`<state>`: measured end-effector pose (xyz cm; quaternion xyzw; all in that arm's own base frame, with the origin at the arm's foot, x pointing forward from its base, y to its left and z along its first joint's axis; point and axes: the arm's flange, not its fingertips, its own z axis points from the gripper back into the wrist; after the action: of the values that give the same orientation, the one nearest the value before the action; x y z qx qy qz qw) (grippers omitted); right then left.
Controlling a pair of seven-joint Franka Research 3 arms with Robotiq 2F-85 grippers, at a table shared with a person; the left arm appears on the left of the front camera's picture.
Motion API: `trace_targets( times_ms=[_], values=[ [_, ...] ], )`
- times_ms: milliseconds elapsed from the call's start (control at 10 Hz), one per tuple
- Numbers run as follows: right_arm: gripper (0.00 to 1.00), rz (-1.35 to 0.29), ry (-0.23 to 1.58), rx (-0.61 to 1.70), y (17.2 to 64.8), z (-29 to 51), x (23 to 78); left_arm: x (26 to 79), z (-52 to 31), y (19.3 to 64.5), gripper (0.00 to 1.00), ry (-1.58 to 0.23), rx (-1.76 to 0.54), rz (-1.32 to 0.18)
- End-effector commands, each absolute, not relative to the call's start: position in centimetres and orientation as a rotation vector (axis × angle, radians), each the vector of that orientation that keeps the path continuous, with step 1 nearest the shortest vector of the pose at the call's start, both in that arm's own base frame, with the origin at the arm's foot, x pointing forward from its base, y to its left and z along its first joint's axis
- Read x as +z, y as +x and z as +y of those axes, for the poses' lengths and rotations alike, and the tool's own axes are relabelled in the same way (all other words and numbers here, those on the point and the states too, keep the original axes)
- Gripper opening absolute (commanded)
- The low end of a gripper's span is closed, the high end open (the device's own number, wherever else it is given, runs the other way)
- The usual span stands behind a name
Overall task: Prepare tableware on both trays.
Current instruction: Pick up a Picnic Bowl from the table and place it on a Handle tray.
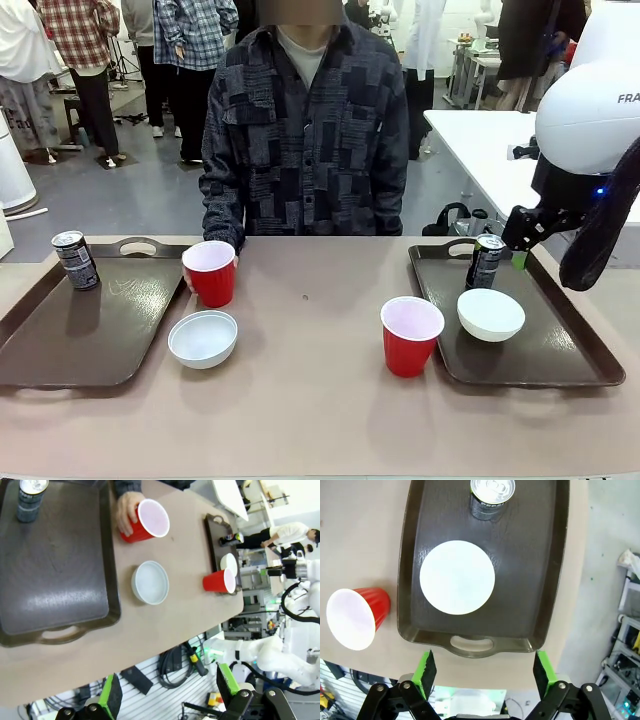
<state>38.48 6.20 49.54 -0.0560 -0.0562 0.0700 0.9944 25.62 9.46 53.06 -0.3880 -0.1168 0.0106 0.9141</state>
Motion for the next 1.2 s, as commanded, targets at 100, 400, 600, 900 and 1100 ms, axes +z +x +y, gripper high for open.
trace_targets(
  times_ms=[100, 400, 600, 900, 1100],
  values=[
    [1.0, 0.059, 0.351, 0.133, 37.8, 1.6, 54.0, 55.7, 5.3, 30.0, 1.0, -0.553, 0.034, -0.209],
    [1.0, 0.022, 0.599, -0.003, 37.1, -7.8, 58.0, 58.6, -3.8, 34.6, 1.0, -0.315, -0.084, -0.185],
    [1.0, -0.111, 0.678, -0.178, 38.9, -15.1, 60.4, 57.5, -9.3, 35.8, 1.0, -0.253, -0.192, -0.153],
    [1.0, -0.188, 0.694, -0.323, 41.5, -20.6, 60.5, 54.2, -15.4, 37.4, 1.0, -0.205, -0.254, -0.18],
    [1.0, -0.131, 0.736, -0.266, 41.8, -20.9, 59.3, 51.5, -17.3, 38.9, 1.0, -0.189, -0.246, -0.204]
  ],
)
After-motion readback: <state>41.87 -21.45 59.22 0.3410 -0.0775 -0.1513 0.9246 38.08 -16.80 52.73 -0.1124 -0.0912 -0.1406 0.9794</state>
